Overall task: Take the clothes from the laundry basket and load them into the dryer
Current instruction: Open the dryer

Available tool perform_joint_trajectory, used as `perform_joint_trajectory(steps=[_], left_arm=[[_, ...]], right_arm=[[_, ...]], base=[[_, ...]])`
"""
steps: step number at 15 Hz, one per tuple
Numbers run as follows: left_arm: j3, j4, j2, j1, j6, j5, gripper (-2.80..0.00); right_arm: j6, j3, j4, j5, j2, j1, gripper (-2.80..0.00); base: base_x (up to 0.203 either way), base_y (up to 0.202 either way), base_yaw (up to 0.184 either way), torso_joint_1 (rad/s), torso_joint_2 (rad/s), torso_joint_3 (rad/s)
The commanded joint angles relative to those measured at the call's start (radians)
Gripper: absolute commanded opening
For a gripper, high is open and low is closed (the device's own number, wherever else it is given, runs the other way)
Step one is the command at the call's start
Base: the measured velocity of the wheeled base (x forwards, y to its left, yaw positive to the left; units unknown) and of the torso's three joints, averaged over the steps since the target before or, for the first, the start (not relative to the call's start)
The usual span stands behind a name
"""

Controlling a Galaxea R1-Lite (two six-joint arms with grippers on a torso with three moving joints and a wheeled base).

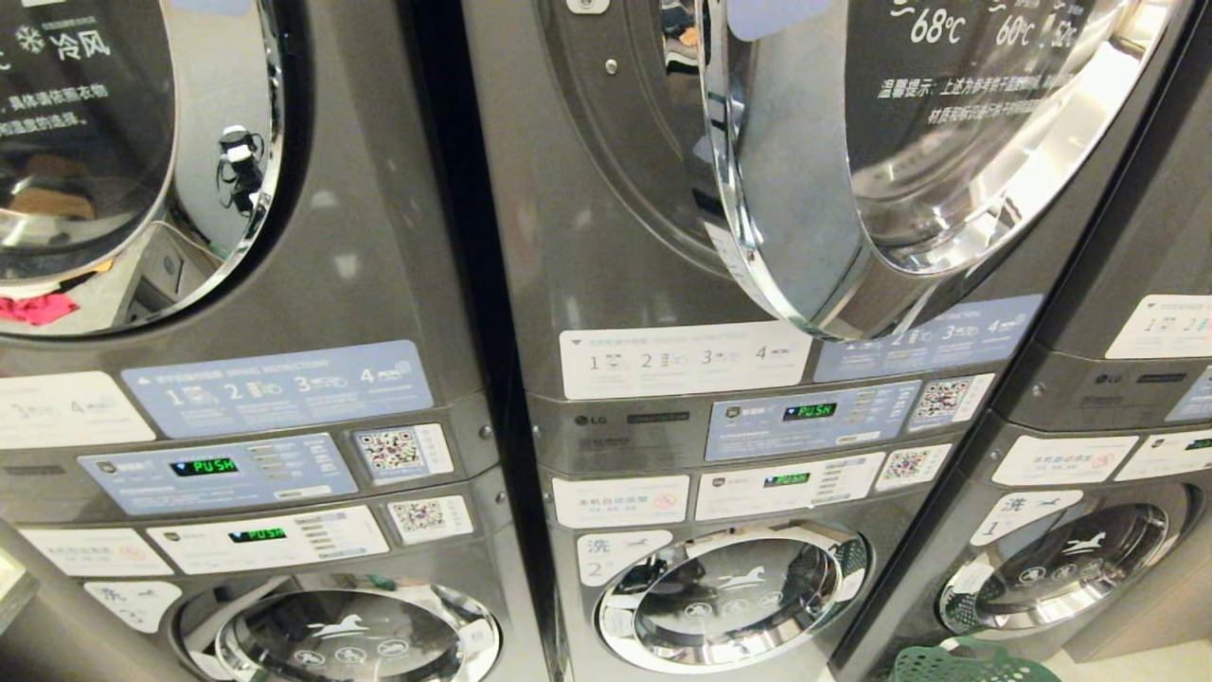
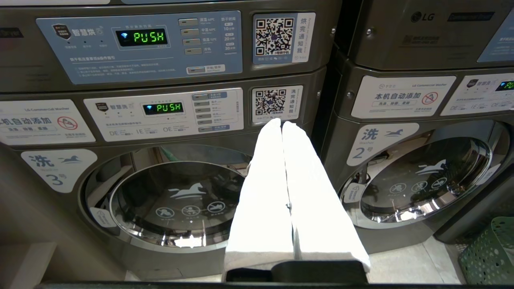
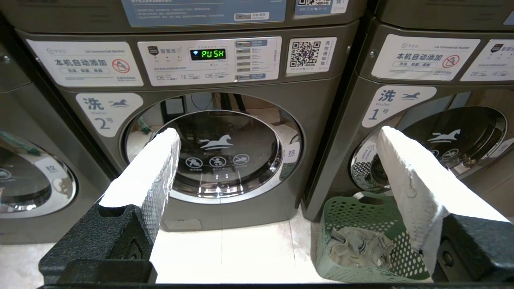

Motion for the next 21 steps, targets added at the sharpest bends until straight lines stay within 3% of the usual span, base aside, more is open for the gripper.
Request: perform_joint_trajectory(steps=[1, 6, 21], left_arm=[[0.002, 0.001, 0.002, 0.0, 0.0, 0.0, -2.8], [0.002, 0.001, 0.002, 0.0, 0.003, 0.0, -2.8], [0.002, 0.0, 0.001, 0.0, 0.008, 0.0, -2.8]], right_arm=[[0.0, 0.0, 0.001, 0.001, 0.002, 0.0, 0.0], [0.0, 0.0, 0.001, 0.001, 0.002, 0.0, 0.0], [-0.003, 0.0, 0.003, 0.001, 0.002, 0.0, 0.0]], base=[[0.0, 0.0, 0.0, 0.0, 0.0, 0.0], [-0.001, -0.044, -0.003, 0.0, 0.0, 0.001], [0.0, -0.194, 0.001, 0.002, 0.0, 0.002]])
